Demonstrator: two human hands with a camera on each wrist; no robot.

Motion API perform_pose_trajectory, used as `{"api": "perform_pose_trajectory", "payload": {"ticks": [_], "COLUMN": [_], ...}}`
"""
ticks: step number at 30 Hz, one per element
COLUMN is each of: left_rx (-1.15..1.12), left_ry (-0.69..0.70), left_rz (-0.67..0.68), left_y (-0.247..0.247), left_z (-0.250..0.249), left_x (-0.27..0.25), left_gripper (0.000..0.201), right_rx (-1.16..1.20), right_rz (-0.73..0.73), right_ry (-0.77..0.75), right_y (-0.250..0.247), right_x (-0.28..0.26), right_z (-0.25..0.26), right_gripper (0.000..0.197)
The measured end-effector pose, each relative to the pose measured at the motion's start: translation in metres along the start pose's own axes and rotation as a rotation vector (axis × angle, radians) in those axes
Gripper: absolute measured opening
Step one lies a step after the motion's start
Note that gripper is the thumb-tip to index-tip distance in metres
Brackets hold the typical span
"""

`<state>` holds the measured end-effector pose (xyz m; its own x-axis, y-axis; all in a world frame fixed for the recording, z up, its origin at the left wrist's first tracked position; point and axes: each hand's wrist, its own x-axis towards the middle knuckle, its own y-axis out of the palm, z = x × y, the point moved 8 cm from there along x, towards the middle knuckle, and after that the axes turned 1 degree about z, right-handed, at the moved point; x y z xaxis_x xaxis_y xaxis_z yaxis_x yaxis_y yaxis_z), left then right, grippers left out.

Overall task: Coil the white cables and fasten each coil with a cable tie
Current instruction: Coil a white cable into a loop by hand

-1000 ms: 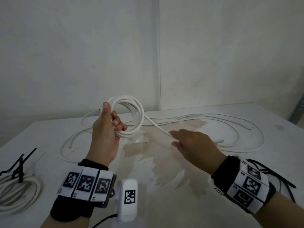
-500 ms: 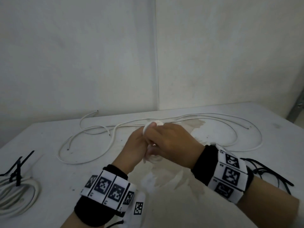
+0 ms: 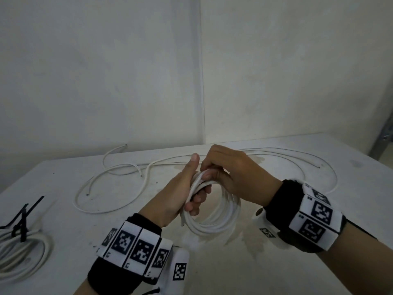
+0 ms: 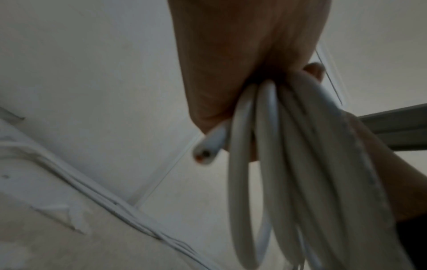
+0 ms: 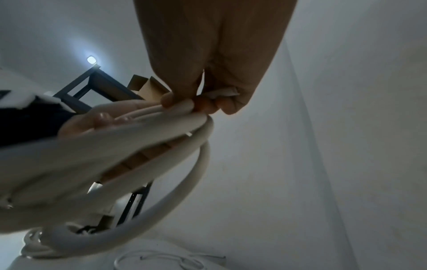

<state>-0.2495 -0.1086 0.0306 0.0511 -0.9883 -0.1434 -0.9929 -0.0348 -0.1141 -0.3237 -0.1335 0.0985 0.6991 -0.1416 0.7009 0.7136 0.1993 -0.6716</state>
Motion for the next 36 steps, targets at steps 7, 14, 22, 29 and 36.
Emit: {"api": "perform_pose_trajectory", "payload": {"ticks": [7,14,22,29,36], "left_rx": [0.228,0.167,0.131,0.092,0.253], "left_ry": [-0.047,0.009,0.125,0.188,0.251], "left_rz": [0.009,-0.186,-0.474,-0.485,-0.380], "left_y": [-0.003,-0.014,-0.025,-0.027,-0.026], "left_z": [0.002,-0.003,-0.004,-0.014,-0.013], "left_x": [-0.005,0.001,-0.010,-0.011,-0.012], "left_gripper": [0.076,0.076,0.060,0.052,0.046], "right_rx": [0.203,0.046,-0.045,0.030,0.123], "right_rz": [0.339,0.079,-0.251,-0.280,-0.182], "right_ry": [0.407,0.400,0.426,0.430,0.300], "right_y": [0.027,0.016,0.001,0.001,-0.020], "right_x": [-0.020,-0.018,-0.030,-0.031,-0.024], "right_z": [-0.024,-0.024,-0.033,-0.034,-0.041], "right_gripper": [0.025,0.045,0.059,0.052,0.029]}}
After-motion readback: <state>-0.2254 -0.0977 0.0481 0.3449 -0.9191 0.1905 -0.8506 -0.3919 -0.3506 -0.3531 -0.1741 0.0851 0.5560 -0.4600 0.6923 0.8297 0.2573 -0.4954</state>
